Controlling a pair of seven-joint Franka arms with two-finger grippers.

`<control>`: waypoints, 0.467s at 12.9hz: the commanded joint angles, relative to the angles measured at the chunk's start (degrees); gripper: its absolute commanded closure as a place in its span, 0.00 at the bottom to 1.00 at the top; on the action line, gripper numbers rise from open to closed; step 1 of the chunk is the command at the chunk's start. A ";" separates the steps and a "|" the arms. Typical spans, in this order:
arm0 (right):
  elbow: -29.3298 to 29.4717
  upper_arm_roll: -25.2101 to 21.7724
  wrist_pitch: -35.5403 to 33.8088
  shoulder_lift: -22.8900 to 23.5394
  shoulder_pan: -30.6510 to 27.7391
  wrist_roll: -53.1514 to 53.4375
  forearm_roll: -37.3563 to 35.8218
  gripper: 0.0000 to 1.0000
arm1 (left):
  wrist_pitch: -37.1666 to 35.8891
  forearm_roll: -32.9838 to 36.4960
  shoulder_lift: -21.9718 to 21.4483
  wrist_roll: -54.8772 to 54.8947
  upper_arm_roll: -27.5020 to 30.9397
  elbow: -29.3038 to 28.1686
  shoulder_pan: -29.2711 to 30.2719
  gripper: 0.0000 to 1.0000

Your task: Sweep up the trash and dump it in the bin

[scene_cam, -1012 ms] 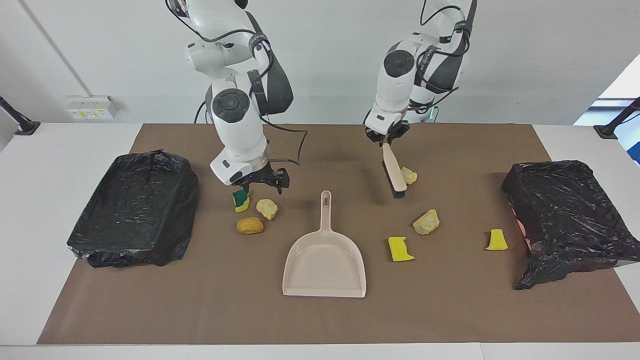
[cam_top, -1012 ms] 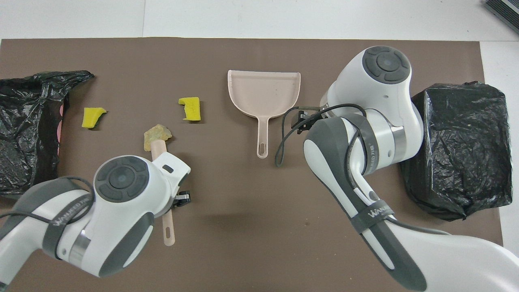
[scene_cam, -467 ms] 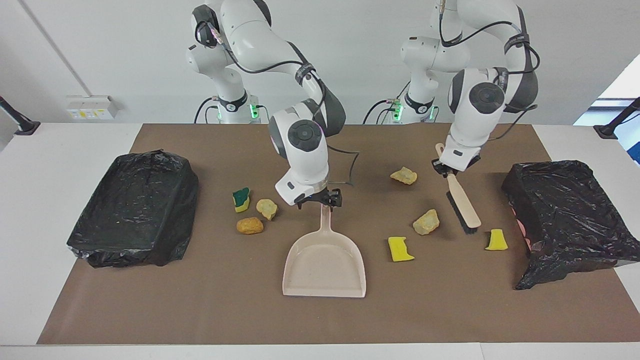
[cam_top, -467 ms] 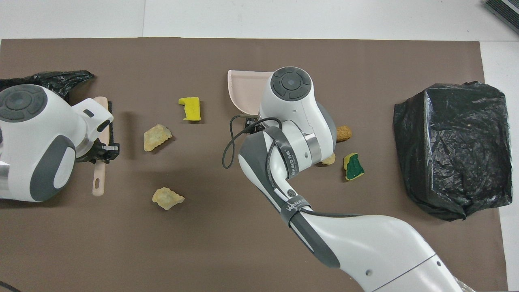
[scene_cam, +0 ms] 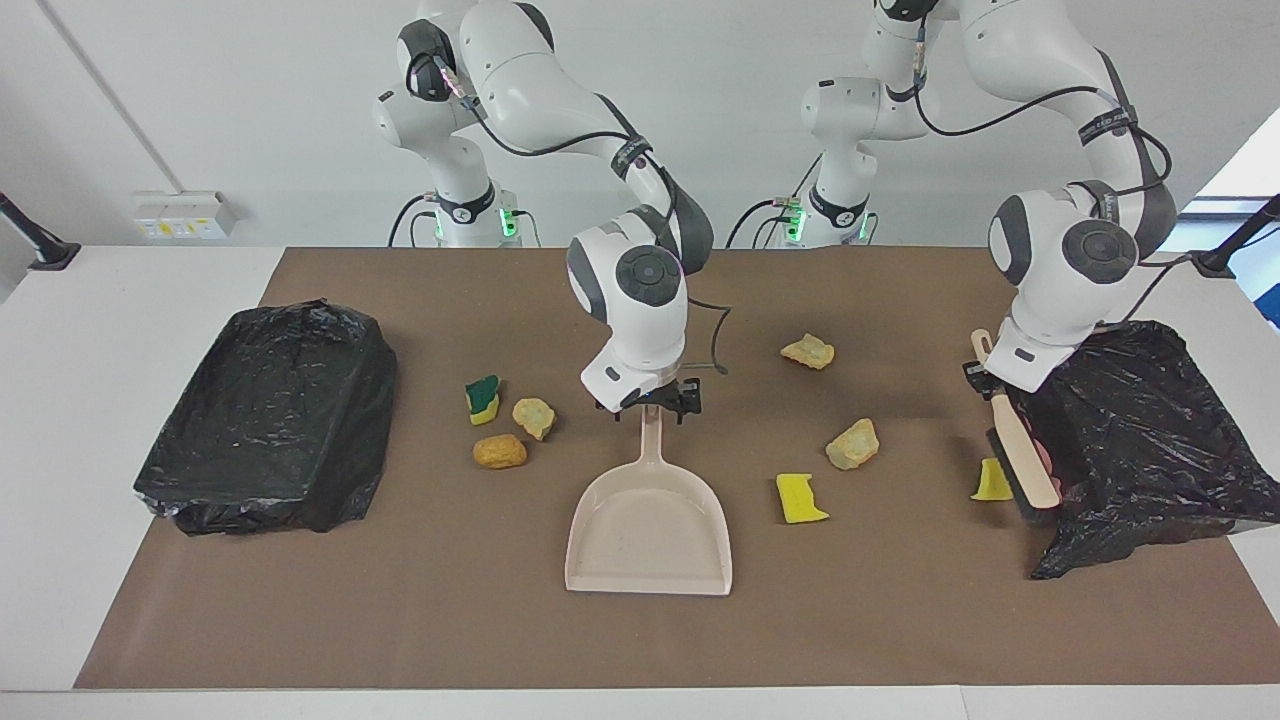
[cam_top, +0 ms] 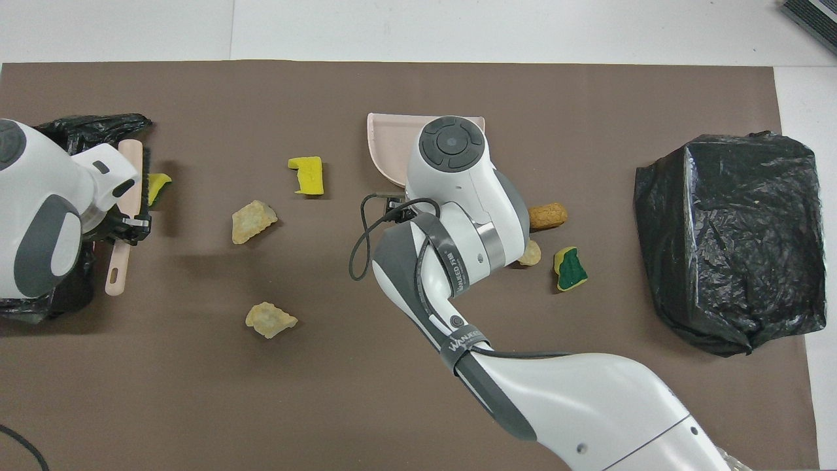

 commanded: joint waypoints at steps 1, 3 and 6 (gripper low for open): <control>0.44 -0.01 -0.62 0.05 -0.38 -1.23 -0.89 0.12 | 1.71 1.98 1.78 0.31 -0.76 -0.33 0.93 1.00; 0.01 -0.01 0.26 0.05 -0.38 -1.41 -0.63 0.42 | 1.98 1.89 1.00 0.14 -0.76 -2.79 1.29 1.00; 0.00 -0.01 -0.09 -0.04 -0.12 -1.32 0.33 1.00 | 1.27 1.72 0.12 0.05 -1.37 -4.38 -0.46 1.00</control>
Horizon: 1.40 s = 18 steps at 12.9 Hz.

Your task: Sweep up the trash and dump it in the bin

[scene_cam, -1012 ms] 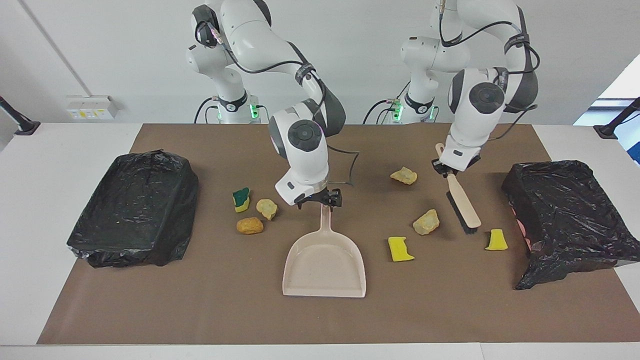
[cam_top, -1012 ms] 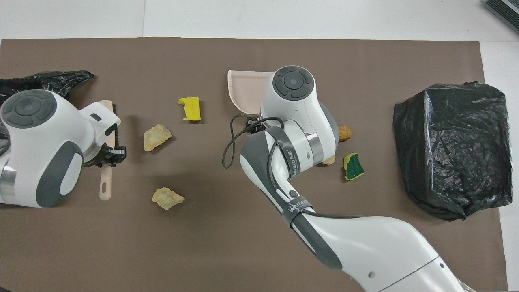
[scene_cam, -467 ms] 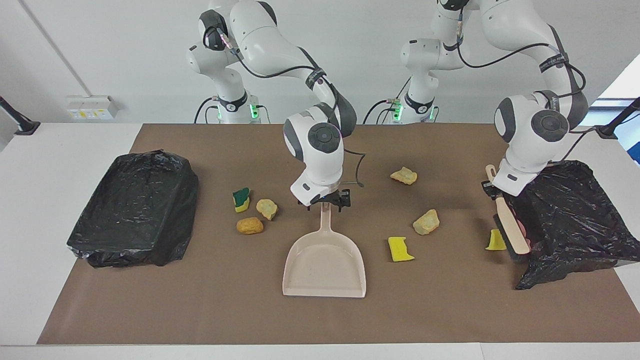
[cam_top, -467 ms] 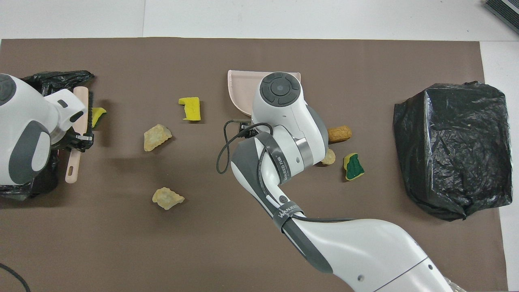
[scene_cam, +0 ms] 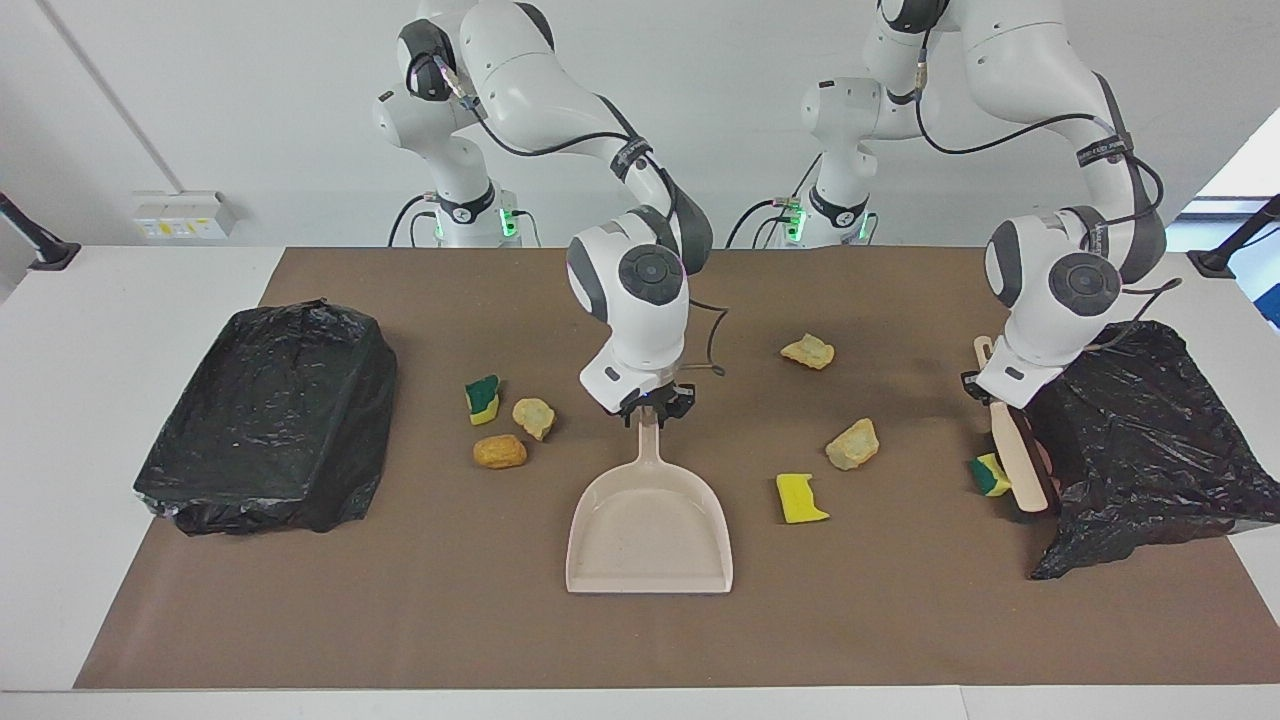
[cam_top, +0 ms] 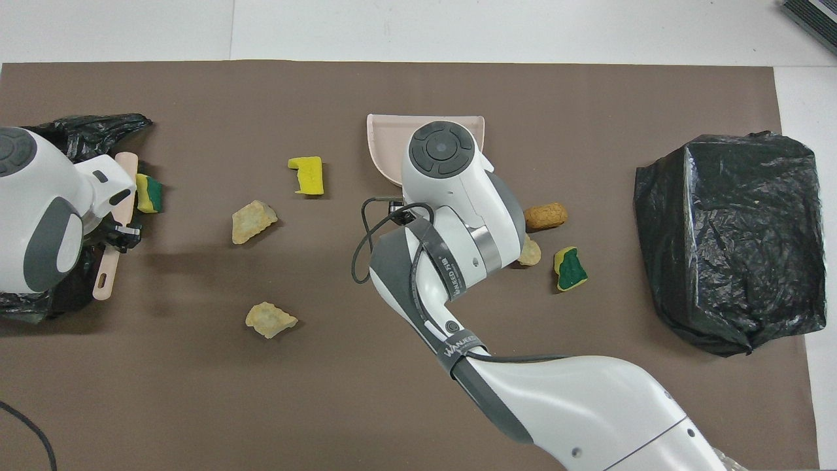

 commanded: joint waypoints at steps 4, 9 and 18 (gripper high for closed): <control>-0.07 1.34 0.16 -0.22 -1.49 -6.90 3.55 1.00 | 0.83 -6.29 -3.84 -0.57 -0.79 -5.66 -7.60 1.00; -4.09 0.74 -0.88 -6.53 -4.57 -31.07 5.42 1.00 | -0.14 -12.73 -4.20 -5.65 -0.79 -5.33 -14.64 1.00; -22.81 0.74 0.25 -17.61 -4.22 -59.13 -0.91 1.00 | -0.69 -12.64 -8.67 -17.27 -0.17 -8.72 -14.38 1.00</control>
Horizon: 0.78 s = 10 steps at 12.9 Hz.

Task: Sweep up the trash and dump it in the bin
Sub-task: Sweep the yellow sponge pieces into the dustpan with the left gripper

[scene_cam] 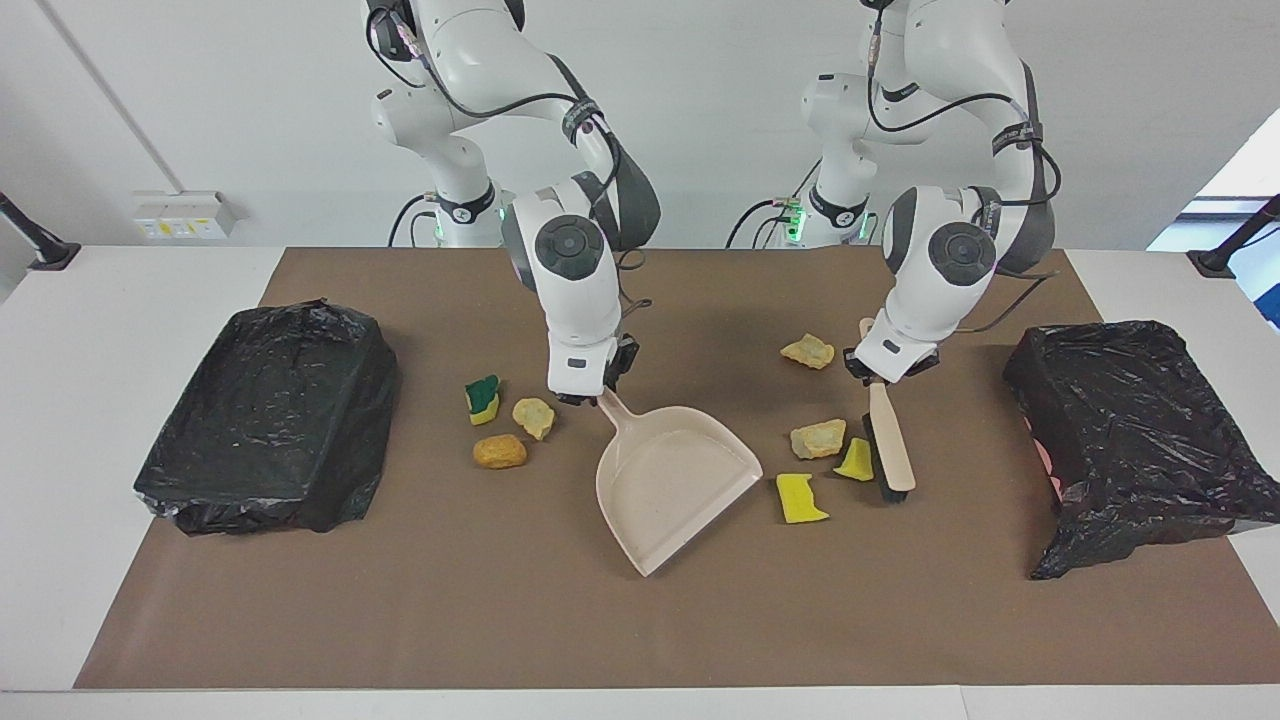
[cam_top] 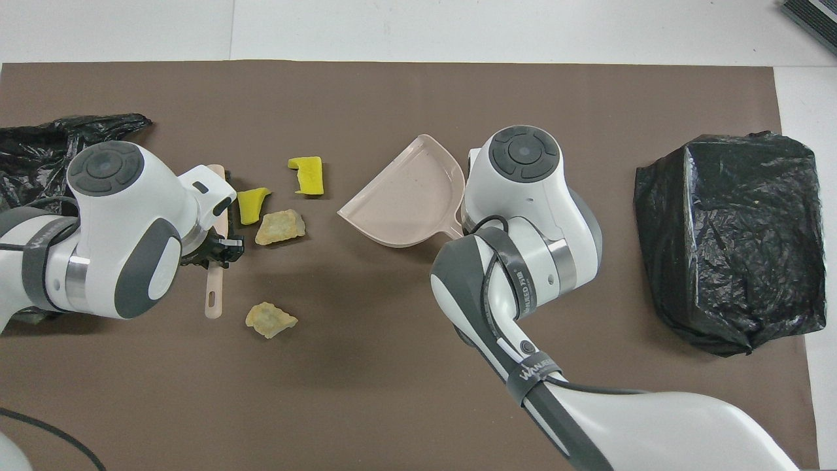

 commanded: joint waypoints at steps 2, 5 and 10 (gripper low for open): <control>-9.08 0.42 5.21 -5.40 1.42 -6.25 -1.71 1.00 | 5.84 -0.65 -2.94 -2.18 0.26 -6.90 0.22 1.00; -10.42 0.51 7.86 -5.76 1.79 -11.52 -3.81 1.00 | 8.14 -0.65 -3.29 -2.36 0.08 -8.48 0.58 1.00; -12.79 0.51 7.78 -7.25 3.81 -9.96 -8.38 1.00 | 9.80 -0.83 -2.59 -2.27 -0.35 -8.66 -6.09 1.00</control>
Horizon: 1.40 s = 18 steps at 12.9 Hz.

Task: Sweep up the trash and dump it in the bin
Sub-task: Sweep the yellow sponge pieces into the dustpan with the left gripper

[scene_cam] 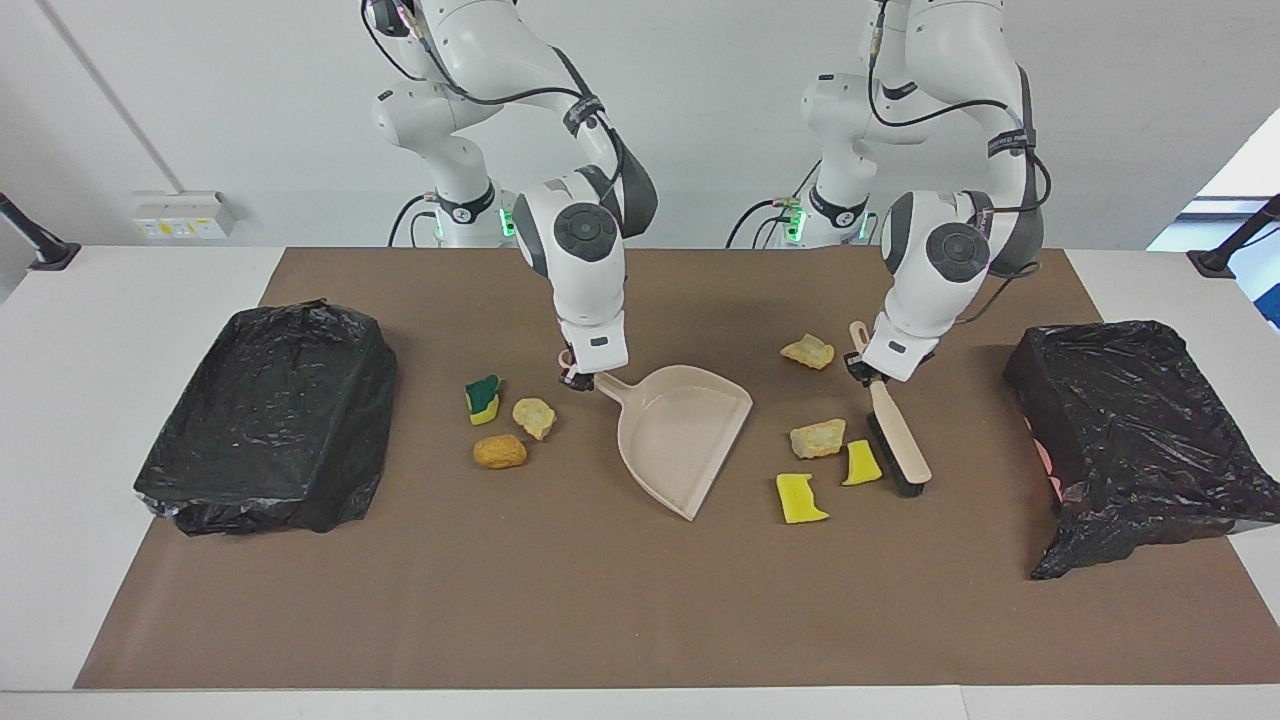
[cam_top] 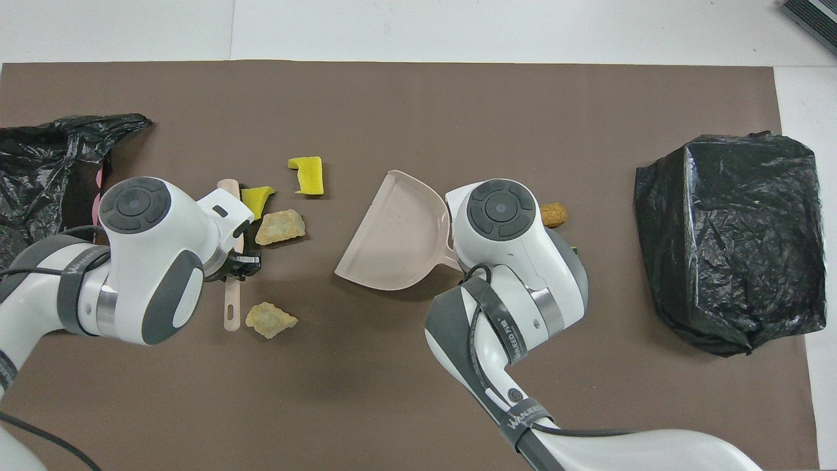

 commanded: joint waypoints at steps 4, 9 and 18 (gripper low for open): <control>-6.12 0.30 4.24 -3.99 1.72 3.79 -2.98 1.00 | 2.95 -9.82 -1.12 -0.70 0.38 -1.29 -12.42 1.00; -6.31 0.39 4.15 -4.17 1.46 4.66 -2.98 1.00 | -2.30 -10.45 -0.77 -0.26 0.12 4.40 -18.16 1.00; -6.22 0.39 4.06 -4.17 1.46 6.42 -2.89 1.00 | -7.78 -2.37 11.60 22.40 0.82 22.42 -0.95 1.00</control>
